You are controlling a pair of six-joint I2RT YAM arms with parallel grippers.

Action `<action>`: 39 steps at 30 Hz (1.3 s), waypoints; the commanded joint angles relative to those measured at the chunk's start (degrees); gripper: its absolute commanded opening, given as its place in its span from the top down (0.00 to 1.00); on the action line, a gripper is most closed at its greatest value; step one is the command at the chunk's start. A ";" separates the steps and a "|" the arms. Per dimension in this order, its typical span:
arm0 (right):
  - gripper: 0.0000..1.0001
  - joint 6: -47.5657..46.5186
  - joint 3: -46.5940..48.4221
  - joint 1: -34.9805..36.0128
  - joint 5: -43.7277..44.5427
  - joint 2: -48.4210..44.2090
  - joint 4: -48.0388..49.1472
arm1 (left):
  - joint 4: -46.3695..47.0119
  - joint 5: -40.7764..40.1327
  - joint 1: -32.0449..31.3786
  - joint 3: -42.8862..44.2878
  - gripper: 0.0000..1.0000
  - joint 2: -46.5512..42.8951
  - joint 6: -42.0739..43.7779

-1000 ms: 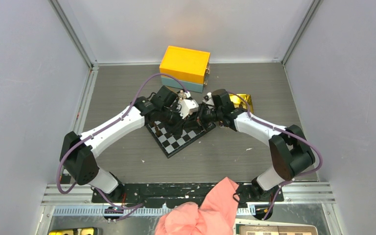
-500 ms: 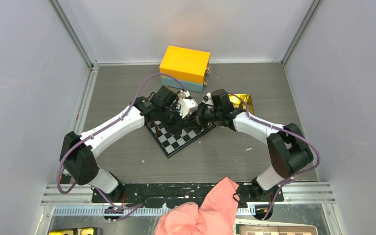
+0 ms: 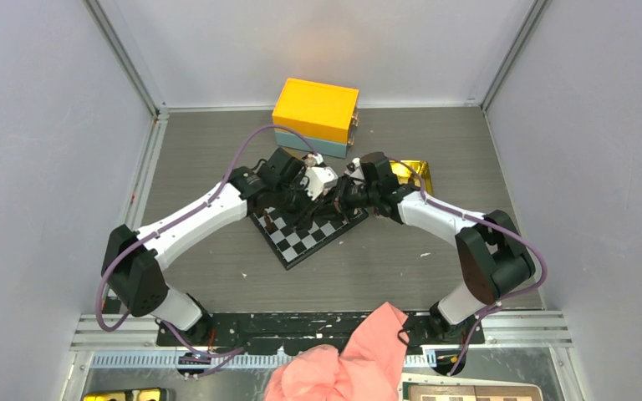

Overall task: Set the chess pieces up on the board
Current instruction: Place the chess piece on the chessboard.

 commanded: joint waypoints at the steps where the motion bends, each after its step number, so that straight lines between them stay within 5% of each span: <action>1: 0.99 -0.36 1.82 2.55 -5.68 -1.87 2.72 | 12.58 -1.81 -0.70 -0.09 0.60 -2.73 -1.00; 9: 0.99 -1.83 2.16 2.51 -4.82 -2.80 1.03 | 11.17 -4.74 -0.61 -0.43 0.49 -3.69 -1.11; 27: 0.99 -6.39 7.47 1.85 -0.92 -2.12 -3.91 | 4.24 -11.54 -0.17 -8.13 0.43 -15.21 -3.76; 34: 0.99 -14.29 10.82 1.91 1.94 -0.61 -10.73 | 2.15 -15.52 0.07 -9.49 0.41 -20.35 -5.60; 39: 0.99 -28.43 16.62 3.43 8.77 2.34 -22.32 | -0.05 -20.83 0.65 -9.44 0.41 -24.62 -9.71</action>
